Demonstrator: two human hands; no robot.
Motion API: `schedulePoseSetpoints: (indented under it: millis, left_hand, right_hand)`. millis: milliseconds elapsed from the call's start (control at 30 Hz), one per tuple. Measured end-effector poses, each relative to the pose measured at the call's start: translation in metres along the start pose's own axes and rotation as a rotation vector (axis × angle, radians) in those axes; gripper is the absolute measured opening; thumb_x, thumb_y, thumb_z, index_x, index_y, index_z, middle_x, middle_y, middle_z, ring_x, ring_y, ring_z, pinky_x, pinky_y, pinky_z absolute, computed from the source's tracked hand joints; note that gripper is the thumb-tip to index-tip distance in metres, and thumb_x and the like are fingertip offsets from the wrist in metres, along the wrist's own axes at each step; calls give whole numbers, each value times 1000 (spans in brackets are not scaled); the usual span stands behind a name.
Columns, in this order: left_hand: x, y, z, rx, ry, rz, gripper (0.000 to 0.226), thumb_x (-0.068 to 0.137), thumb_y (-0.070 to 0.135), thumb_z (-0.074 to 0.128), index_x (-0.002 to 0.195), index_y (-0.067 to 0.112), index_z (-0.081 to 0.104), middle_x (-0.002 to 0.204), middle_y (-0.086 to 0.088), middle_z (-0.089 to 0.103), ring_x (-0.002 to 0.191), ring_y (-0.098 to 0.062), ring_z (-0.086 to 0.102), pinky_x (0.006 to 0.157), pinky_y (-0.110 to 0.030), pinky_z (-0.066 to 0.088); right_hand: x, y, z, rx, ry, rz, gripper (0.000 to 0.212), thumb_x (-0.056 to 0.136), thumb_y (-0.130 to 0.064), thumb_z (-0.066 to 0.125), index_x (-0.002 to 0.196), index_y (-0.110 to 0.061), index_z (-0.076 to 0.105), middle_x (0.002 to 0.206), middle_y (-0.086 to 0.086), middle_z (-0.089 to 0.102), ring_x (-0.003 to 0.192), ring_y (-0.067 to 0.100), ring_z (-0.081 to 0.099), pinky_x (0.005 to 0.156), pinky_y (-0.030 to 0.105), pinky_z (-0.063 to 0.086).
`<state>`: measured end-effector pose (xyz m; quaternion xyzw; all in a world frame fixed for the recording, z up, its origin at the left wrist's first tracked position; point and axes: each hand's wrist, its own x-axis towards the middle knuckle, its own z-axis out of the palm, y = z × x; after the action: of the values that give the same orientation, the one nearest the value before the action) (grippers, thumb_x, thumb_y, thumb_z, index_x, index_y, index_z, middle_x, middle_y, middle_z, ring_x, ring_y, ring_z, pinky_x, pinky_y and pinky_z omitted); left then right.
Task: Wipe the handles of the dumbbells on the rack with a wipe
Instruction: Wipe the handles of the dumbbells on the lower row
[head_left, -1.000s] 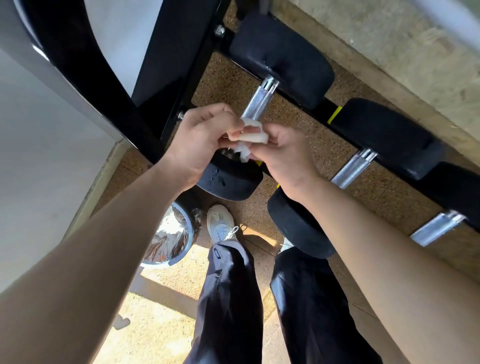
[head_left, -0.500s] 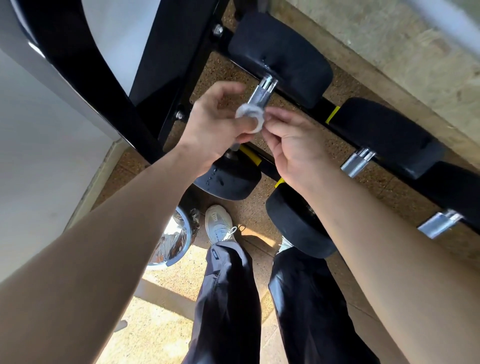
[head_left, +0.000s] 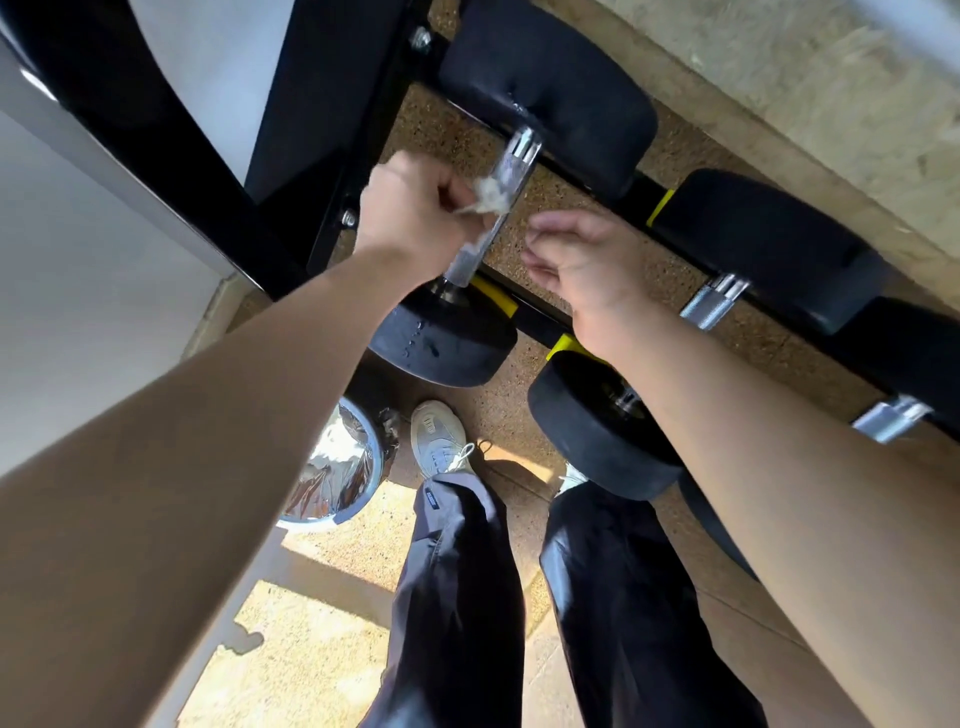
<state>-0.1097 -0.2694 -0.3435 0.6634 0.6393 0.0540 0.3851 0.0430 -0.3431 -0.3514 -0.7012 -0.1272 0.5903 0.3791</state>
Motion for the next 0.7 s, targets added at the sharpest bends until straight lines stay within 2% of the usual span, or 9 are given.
schedulePoseSetpoints:
  millis: [100,167,200,267,367,467,533,633,700]
  left_hand:
    - [-8,-13,-4,265,-156,-58,8,84,23,80,82,18,74,87,3,70,69,-9,59,51,-17,39]
    - [-14,-15,-10,404,-288,-62,7,84,30,80,86,25,75,92,4,71,76,-13,62,57,-25,45]
    - [-15,-15,-13,397,-309,-54,9,82,34,82,84,29,74,93,6,70,81,-15,64,60,-26,46]
    - [-15,-11,-18,281,-232,7,11,81,33,83,81,31,72,89,9,69,82,-13,65,56,-21,42]
    - [-12,1,-15,103,69,84,16,87,34,76,90,19,73,84,5,69,73,-13,63,54,-20,39]
    - [-15,5,-3,159,116,13,25,91,38,70,98,14,73,84,0,68,74,-20,62,62,-25,40]
    - [-21,4,2,255,41,-21,28,91,40,69,100,14,74,88,-7,71,79,-27,67,63,-29,43]
    - [-41,12,9,534,-181,-11,26,88,48,69,107,30,73,90,-2,69,79,-23,65,62,-28,43]
    - [-53,14,9,484,-209,29,22,87,46,70,106,35,74,95,0,71,90,-24,64,71,-31,44]
  right_hand:
    - [-7,11,-7,-92,24,-4,17,89,2,66,94,-14,70,80,0,72,72,10,68,73,27,60]
    - [-12,16,-12,-132,17,15,18,89,2,65,95,-14,70,84,2,73,74,12,69,70,25,59]
    - [-15,17,-13,-154,10,20,19,89,3,65,96,-14,70,87,3,73,77,13,70,69,24,59]
    - [-18,19,-14,-197,-12,16,21,89,4,65,96,-14,70,91,5,74,82,17,71,71,24,60]
    - [-19,17,-12,-191,-32,17,21,89,2,66,92,-19,70,92,5,74,84,18,71,72,25,60]
    - [-21,15,-10,-125,-68,25,19,89,-1,69,96,-18,69,93,2,74,84,16,71,70,24,59]
    - [-25,15,-10,-82,-114,39,21,90,-1,69,106,-15,67,97,2,74,89,18,71,76,27,60]
    - [-35,17,-17,-45,-179,70,31,91,-1,68,118,-14,63,106,4,72,101,23,70,85,35,60]
    - [-43,18,-19,-42,-213,90,33,91,-1,67,121,-15,63,112,6,72,104,25,70,89,38,59]
